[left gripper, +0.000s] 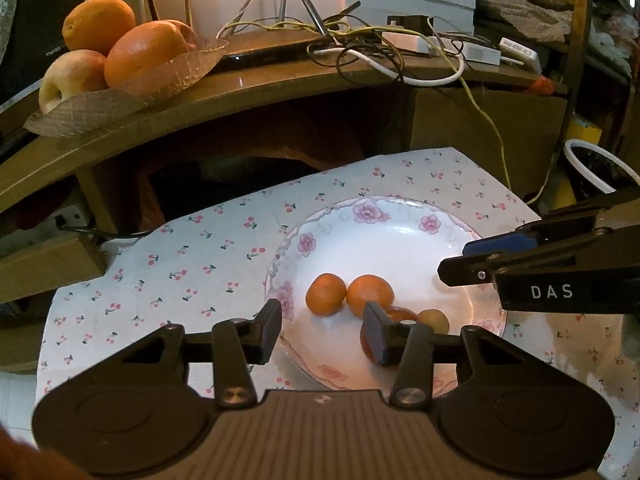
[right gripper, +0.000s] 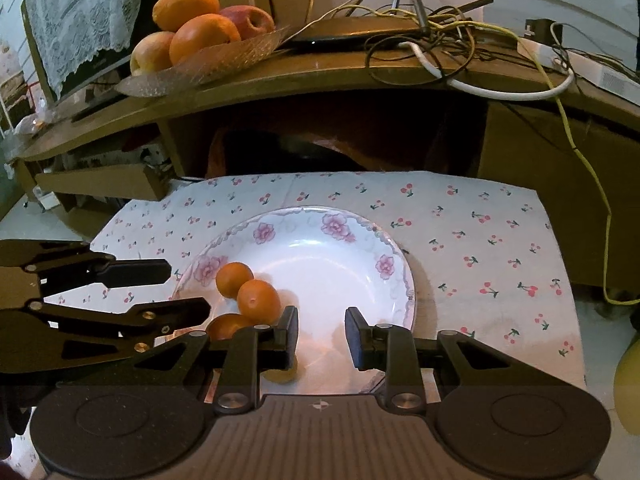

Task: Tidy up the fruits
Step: 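Open both tools to drop the kiwi and tangerine into the plate, then move both open tools back to the remaining fruit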

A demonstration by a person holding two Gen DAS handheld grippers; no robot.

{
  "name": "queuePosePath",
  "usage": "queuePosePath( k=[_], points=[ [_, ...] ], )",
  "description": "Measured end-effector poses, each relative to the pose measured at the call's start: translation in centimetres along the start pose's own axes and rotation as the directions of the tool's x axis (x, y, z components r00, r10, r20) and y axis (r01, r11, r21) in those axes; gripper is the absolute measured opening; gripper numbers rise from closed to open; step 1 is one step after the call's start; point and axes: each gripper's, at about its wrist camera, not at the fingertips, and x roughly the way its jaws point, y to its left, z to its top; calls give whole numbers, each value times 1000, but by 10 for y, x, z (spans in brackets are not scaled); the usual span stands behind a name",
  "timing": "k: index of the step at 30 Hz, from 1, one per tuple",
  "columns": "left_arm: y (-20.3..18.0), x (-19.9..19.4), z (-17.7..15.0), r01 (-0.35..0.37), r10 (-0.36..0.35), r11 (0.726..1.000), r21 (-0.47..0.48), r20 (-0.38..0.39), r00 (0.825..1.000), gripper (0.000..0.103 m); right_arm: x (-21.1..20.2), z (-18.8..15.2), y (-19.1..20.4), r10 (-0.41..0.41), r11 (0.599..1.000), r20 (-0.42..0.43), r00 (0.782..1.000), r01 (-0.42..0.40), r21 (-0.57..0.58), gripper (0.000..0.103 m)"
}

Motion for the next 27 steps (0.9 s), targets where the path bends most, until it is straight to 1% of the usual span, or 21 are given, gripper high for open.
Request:
queuePosePath(
  k=[7,15,21,27],
  points=[
    [-1,-4,-1,-1,1,1000,1,1,1000,50,-5,-3,6,18,1000,-4,1000,-18,-18,28],
    [-8,-11,-3,2,-2,999,33,0,1000,50,-10,-7,16,39,998,-13,999,-40,-47,29],
    [-12,-25,-14,-8,9,999,45,-9,1000,51,-16,-13,24,47,997,-23,999,-49,-67,29],
    [-12,-45,-25,-18,18,999,36,-4,1000,51,-29,-21,38,78,992,-32,996,-81,-92,29]
  ],
)
